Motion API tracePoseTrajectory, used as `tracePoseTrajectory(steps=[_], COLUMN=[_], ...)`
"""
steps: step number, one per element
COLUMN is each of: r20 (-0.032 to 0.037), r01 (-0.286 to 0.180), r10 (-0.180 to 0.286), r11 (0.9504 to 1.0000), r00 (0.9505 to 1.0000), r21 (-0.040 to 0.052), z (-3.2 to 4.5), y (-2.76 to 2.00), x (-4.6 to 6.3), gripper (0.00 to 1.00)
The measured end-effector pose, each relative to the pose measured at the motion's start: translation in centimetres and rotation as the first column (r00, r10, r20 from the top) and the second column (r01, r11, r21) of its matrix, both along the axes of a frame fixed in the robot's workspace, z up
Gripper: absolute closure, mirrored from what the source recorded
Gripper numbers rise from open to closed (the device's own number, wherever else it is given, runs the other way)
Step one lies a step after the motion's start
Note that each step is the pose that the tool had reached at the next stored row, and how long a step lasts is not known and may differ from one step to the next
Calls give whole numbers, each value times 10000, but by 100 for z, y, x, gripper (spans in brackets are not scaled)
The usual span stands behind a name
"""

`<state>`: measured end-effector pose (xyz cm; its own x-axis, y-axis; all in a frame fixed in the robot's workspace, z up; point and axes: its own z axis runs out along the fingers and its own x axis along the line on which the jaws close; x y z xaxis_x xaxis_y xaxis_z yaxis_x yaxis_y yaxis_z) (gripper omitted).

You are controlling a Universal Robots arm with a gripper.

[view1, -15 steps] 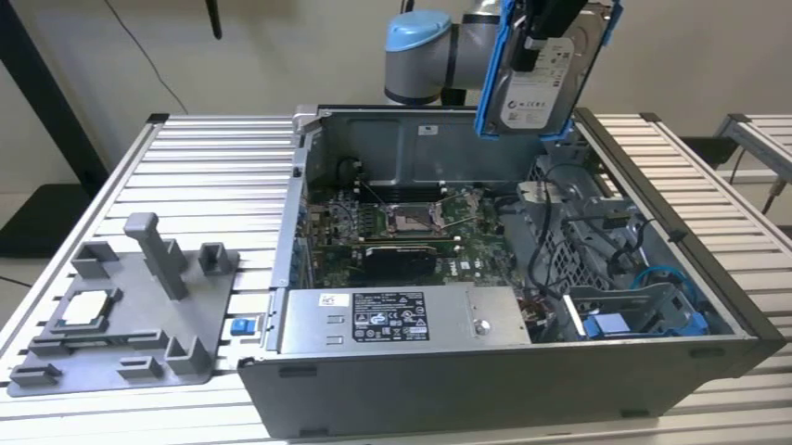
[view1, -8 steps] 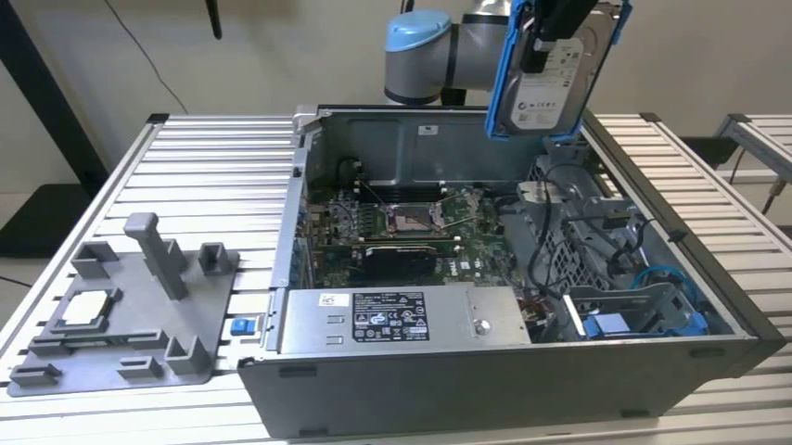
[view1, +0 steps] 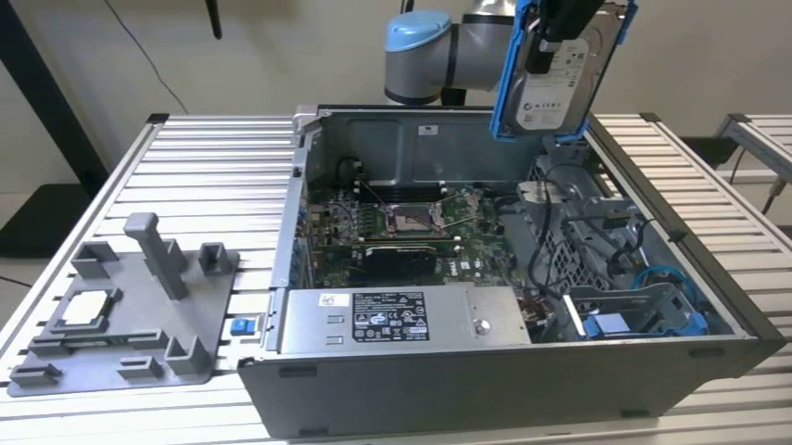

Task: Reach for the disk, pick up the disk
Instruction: 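Pick up the disk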

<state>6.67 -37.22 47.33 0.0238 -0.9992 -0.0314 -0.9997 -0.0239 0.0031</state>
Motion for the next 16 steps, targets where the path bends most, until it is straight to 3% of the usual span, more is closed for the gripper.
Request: tracePoseTrajectory(steps=[3,8,16], r20=[-21,-187,-336], r01=[-2,-1,-1], r10=[2,1,1], r11=[10000,10000,10000], r00=[10000,9998,9994], r21=[1,0,0], z=[11,59,82], y=[-2,-36,-239], x=[9,61,127], gripper=[100,100,100])
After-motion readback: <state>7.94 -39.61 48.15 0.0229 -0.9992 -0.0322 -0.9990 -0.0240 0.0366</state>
